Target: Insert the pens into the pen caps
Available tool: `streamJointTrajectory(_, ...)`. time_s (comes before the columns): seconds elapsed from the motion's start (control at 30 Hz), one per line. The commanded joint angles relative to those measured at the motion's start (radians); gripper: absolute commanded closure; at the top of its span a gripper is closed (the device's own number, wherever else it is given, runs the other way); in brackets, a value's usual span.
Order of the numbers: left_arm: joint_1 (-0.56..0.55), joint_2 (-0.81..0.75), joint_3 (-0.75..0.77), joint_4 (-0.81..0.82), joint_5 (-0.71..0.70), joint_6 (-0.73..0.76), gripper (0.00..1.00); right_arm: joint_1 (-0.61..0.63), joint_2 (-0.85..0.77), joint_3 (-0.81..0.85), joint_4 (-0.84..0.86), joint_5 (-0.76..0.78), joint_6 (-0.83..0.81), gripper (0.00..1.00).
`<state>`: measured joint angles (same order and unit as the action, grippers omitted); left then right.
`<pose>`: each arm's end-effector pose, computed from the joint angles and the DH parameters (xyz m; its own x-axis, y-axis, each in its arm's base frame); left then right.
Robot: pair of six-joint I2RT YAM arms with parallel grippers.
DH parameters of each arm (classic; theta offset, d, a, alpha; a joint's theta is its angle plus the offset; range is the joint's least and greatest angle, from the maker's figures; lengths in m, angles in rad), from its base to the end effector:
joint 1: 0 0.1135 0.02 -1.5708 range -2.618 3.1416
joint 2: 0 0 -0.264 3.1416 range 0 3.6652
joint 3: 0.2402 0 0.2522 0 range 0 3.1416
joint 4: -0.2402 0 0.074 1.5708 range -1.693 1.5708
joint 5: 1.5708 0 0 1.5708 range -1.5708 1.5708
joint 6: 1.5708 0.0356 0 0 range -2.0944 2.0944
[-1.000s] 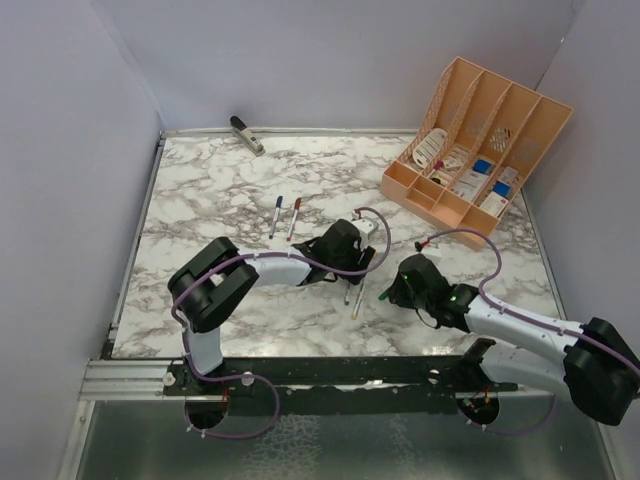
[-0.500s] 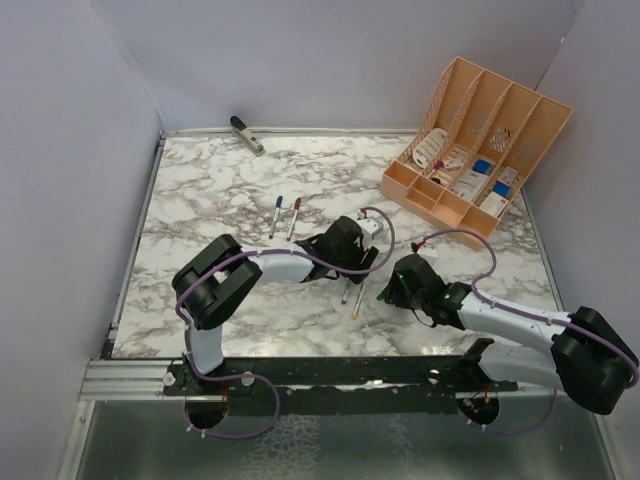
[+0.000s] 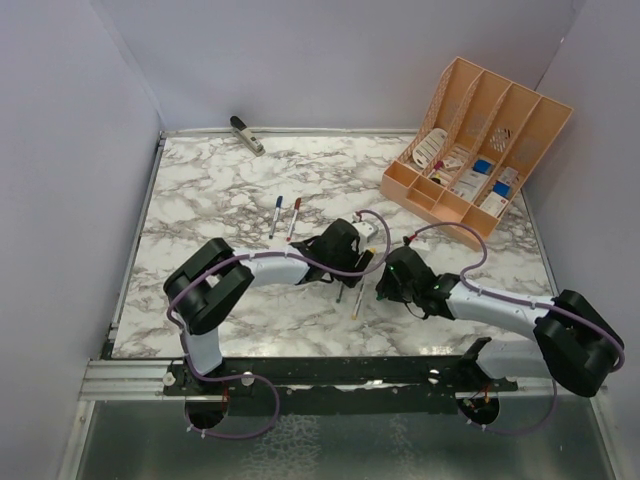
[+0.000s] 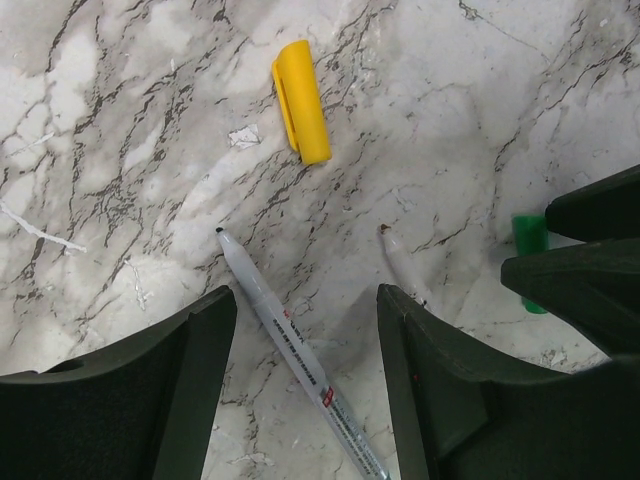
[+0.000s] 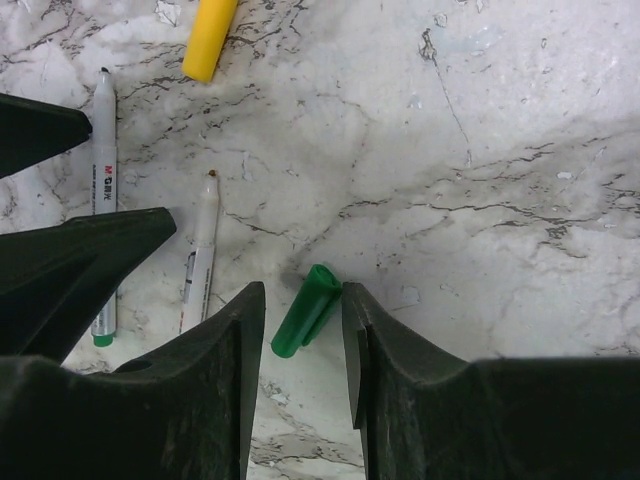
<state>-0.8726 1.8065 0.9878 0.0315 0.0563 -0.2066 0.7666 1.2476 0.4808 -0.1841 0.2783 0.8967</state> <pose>0.2364 -0.2848 0.1547 -0.6078 0.4057 -0.6826 0.6801 0.7097 -0.1838 0.1631 0.1435 0.1490 -0.7972 0.2752 -0.5373 0.1135 0.9425 0.3143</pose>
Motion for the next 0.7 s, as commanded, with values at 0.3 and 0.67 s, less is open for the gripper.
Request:
streamJointTrajectory(0.3,0.003,-0.026,-0.114,-0.196,-0.032,-0.063,0.38,0.019,0.022,0.015,-0.104,-0.01,0.012,0.62)
streamJointTrajectory(0.67,0.002,-0.02,-0.13,-0.203,-0.054,-0.076,0.41,0.098,0.154,0.082,-0.248,0.048,0.089,0.63)
